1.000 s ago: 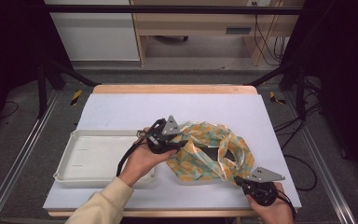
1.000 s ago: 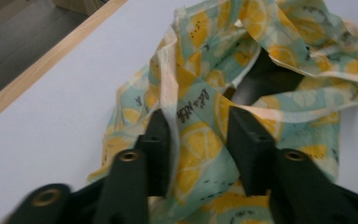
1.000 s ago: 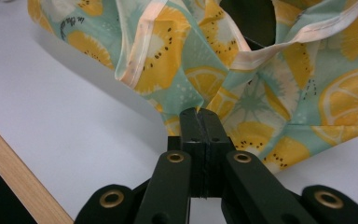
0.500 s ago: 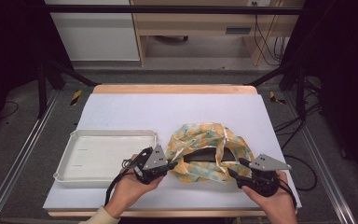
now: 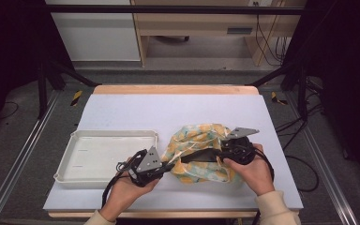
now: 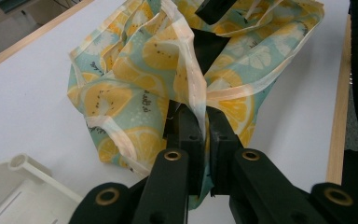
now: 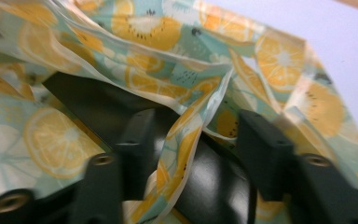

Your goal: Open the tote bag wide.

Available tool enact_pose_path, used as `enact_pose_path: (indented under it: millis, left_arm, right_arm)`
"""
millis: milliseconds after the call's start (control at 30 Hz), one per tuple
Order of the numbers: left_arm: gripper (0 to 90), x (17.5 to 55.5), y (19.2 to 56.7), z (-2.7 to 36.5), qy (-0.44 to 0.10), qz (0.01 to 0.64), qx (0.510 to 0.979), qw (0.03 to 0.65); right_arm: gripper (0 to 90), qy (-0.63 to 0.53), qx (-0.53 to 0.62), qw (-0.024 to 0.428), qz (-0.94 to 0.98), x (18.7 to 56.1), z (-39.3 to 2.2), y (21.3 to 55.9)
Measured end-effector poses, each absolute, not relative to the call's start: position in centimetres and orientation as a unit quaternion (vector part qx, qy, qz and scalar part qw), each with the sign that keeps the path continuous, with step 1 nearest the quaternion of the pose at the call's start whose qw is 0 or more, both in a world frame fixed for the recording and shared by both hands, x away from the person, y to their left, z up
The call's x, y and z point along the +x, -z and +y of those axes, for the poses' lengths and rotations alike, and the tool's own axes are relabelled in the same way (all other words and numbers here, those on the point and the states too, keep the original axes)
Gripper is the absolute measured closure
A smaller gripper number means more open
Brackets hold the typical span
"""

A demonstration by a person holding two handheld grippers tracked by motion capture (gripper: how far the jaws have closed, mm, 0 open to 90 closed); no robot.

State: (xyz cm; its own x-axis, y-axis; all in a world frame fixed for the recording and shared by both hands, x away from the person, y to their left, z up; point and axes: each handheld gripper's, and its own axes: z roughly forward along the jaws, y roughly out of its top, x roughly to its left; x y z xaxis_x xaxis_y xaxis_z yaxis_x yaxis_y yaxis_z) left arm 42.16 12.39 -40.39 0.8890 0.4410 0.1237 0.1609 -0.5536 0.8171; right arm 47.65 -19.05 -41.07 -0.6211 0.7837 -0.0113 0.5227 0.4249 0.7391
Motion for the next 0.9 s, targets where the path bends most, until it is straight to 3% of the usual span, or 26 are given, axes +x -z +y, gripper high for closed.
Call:
enact_pose_path:
  millis: [33, 67, 100, 167, 333, 567, 700, 900]
  left_arm:
    - [86.8, 42.2, 40.4, 12.4, -0.159, 0.174, 0.867, 0.439]
    - [86.8, 42.2, 40.4, 12.5, -0.159, 0.171, 0.869, 0.436]
    - [85.6, 42.1, 40.5, 12.5, -0.158, 0.166, 0.873, 0.431]
    - [83.9, 42.1, 40.6, 12.5, -0.158, 0.161, 0.878, 0.423]
    - [83.8, 42.5, 40.9, 12.4, -0.16, 0.16, 0.885, 0.407]
    - [87.0, 44.5, 40.9, 12.0, -0.178, 0.181, 0.886, 0.389]
    - [87.6, 45.9, 40.1, 11.7, -0.205, 0.2, 0.873, 0.396]
    - [87.9, 46.9, 39.1, 11.4, -0.237, 0.212, 0.858, 0.403]
  right_arm:
    - [60.3, -0.354, 0.395, 0.177, 0.829, 47.9, -18.8, 41.2]
    - [60.3, -0.354, 0.395, 0.177, 0.829, 47.9, -18.8, 41.2]
    - [79.8, -0.35, 0.388, 0.18, 0.834, 47.9, -18.7, 41.2]
    - [87.3, -0.361, 0.386, 0.182, 0.829, 47.7, -18.7, 40.9]
    - [90.0, -0.387, 0.377, 0.194, 0.819, 46.2, -19.1, 39.6]
    - [90.0, -0.454, 0.318, 0.204, 0.807, 41.1, -19.3, 37.6]
    - [90.0, -0.466, 0.276, 0.189, 0.819, 38.3, -18.5, 38.6]
    - [90.0, -0.446, 0.258, 0.17, 0.84, 37.0, -17.7, 40.5]
